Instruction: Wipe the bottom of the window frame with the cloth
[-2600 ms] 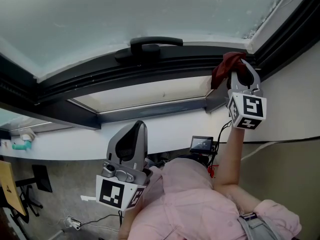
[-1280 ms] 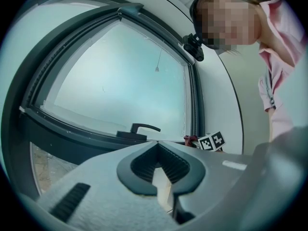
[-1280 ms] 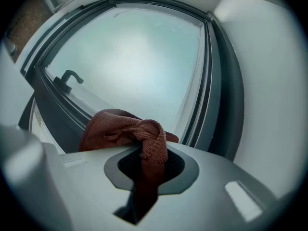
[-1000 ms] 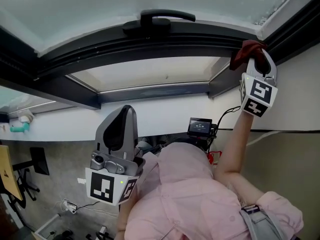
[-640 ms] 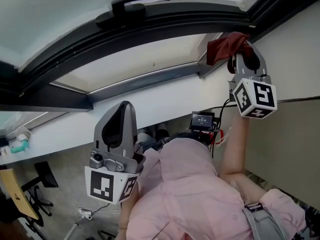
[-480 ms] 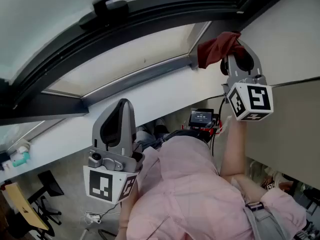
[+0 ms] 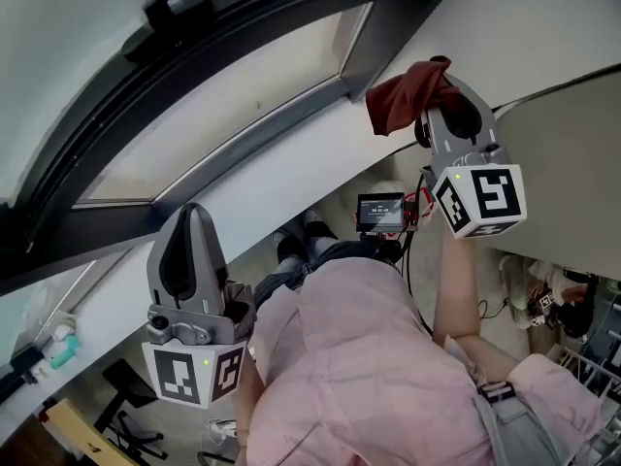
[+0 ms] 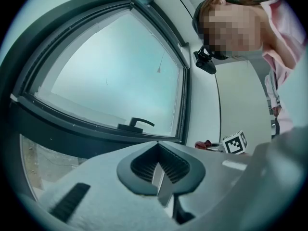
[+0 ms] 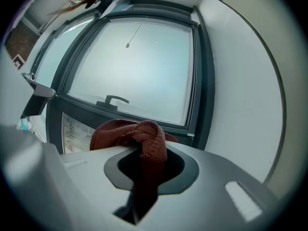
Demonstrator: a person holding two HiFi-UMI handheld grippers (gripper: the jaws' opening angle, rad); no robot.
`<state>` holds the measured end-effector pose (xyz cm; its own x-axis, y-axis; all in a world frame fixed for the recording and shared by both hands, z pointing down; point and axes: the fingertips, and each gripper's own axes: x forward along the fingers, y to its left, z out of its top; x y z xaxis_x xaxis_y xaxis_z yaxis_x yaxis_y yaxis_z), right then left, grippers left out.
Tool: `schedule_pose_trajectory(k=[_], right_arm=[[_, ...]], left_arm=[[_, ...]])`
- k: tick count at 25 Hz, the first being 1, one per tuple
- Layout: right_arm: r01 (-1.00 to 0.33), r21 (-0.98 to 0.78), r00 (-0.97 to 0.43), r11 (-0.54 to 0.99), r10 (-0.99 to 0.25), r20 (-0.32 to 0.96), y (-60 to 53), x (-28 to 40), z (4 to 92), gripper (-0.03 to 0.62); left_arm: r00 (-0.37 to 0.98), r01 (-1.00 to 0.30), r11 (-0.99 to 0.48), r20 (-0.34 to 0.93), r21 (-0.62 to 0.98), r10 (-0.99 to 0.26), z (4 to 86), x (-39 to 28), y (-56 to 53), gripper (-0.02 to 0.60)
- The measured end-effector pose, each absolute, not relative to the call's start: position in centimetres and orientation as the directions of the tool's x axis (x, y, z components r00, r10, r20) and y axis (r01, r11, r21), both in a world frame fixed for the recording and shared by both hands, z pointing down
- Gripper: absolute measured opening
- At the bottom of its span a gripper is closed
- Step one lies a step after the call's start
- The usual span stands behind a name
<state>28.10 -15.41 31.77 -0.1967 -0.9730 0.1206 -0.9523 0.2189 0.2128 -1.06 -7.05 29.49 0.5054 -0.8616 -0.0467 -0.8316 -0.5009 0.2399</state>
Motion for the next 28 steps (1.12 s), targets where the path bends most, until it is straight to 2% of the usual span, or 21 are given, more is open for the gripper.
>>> schedule_pose_trajectory(k=[7,13,28], right_arm=[[-0.966,0.210,-0.128,0.150,-0.985,0.115,-11.9,26.9,31.7,0.058],[-0.964,0.223,-0.113,0.142,-0.984,0.137,-10.5,25.8,32.4,0.058],[-0.953,0.231,-0.174,0.195,-0.979,0.105,-11.6,22.1,31.2,0.058]], left_arm=[[0.618,-0.754,-0.611,-0.053,0.243,-0.784,29.9,-0.9,-7.1,-0.003],[0.655,-0.722,-0.647,-0.060,0.247,-0.754,30.0,-1.2,-6.8,-0.003],[0.580,-0.776,-0.581,-0.084,0.243,-0.810,29.5,-5.7,-5.8,-0.003]])
